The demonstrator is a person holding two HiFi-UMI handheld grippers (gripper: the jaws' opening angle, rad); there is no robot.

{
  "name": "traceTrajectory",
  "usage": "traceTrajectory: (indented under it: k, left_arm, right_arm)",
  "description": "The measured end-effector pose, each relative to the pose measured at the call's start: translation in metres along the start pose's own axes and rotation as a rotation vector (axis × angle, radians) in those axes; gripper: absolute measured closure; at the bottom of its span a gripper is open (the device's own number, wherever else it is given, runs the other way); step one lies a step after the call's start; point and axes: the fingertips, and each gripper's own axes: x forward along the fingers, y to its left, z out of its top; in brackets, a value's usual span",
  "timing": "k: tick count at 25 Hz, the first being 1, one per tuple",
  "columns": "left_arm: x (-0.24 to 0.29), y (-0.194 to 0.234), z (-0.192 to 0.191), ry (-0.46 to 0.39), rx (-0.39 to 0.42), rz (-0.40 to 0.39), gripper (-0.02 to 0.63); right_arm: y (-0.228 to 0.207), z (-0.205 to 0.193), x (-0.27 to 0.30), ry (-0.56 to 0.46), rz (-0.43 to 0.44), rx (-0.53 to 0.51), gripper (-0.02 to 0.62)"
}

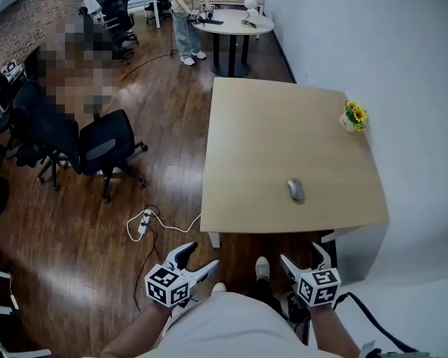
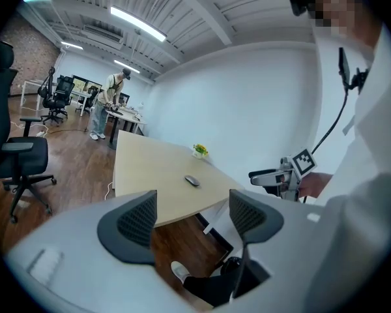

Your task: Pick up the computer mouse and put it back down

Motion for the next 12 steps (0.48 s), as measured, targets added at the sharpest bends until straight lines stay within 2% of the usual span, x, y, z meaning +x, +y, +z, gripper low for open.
traceTrajectory:
  k: [12]
  left_arm:
    - [-0.025, -0.001, -0.014, -0.003, 0.009, 0.016, 0.285]
  right_arm:
    - [0.024, -0.003, -0.005, -0.012, 0.023, -0.012, 0.184]
